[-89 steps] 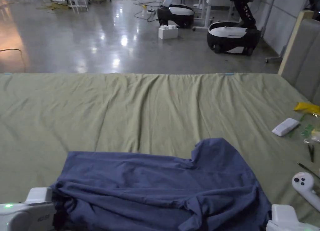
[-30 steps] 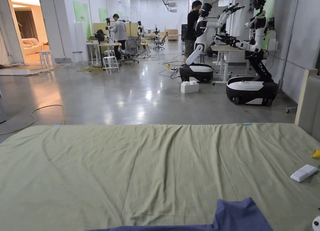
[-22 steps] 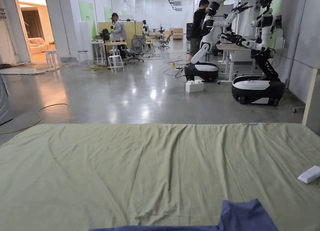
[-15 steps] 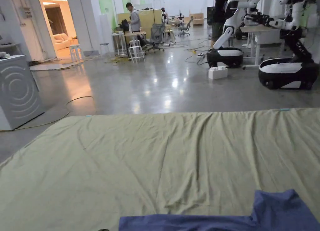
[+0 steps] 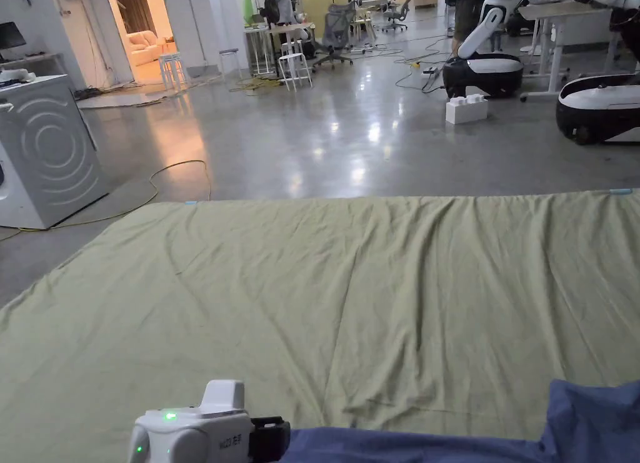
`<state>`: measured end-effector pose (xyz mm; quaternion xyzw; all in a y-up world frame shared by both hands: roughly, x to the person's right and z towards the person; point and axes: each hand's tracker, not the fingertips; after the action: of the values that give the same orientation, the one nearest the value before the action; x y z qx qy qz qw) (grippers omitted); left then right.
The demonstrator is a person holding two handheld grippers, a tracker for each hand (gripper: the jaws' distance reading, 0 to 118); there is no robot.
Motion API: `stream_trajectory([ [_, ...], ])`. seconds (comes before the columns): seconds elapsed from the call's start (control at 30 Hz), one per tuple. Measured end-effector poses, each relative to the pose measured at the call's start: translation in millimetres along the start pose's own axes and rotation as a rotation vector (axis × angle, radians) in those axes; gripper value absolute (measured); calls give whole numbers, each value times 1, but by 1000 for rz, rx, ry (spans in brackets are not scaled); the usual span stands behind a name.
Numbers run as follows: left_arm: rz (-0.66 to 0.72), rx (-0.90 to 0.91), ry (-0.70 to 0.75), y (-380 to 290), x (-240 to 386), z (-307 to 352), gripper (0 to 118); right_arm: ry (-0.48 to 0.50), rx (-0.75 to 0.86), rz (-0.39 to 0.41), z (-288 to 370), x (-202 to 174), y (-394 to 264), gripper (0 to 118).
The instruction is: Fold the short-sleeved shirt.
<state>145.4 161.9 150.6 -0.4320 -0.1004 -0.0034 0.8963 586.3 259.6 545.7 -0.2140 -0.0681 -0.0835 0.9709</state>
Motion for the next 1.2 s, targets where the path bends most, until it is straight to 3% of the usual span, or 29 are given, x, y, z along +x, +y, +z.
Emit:
stream_trajectory([
  [0.07,-2,-97,27,3,-4,-30,70,-27,-22,29,-2,4,-2,1],
  [0.13,1,-123,40,5,-5,-47,55,-35,-42,34,-5,9,-6,1],
  [0.27,-25,-146,62,2,8,-56,49,-49,-99,45,-15,15,-12,1],
  [0.33,-90,-131,90,7,15,-54,33,-39,-113,47,-23,16,-12,1],
  [0.4,-127,-150,74,7,26,-58,9,-28,-136,38,-41,21,-7,1],
  [0.57,-218,-229,138,7,40,-76,8,-12,-262,145,-132,40,52,4],
  [0.6,-230,-252,132,11,40,-78,8,14,-310,136,-159,48,63,17],
  [0.67,-256,-312,108,22,38,-82,8,39,-459,124,-219,67,80,65],
  [0.7,-242,-339,90,27,36,-84,8,-14,-483,162,-247,72,84,73],
  [0.77,-197,-363,77,32,31,-87,8,-51,-530,207,-291,83,85,71],
  [0.93,-148,-375,52,34,23,-87,8,-184,-719,58,-368,113,61,71],
  [1.0,-154,-371,45,32,22,-89,8,-236,-773,109,-380,111,41,69],
  [1.03,-181,-364,47,30,24,-88,8,-209,-751,113,-377,108,35,67],
  [1.07,-230,-350,64,27,31,-86,8,-229,-677,134,-369,103,36,58],
  [1.13,-275,-329,91,21,39,-83,8,-195,-660,76,-362,102,35,22],
  [1.17,-264,-328,97,20,41,-80,7,-195,-668,85,-359,101,37,8],
  [1.2,-263,-329,94,22,40,-80,7,-164,-659,38,-356,102,39,2],
])
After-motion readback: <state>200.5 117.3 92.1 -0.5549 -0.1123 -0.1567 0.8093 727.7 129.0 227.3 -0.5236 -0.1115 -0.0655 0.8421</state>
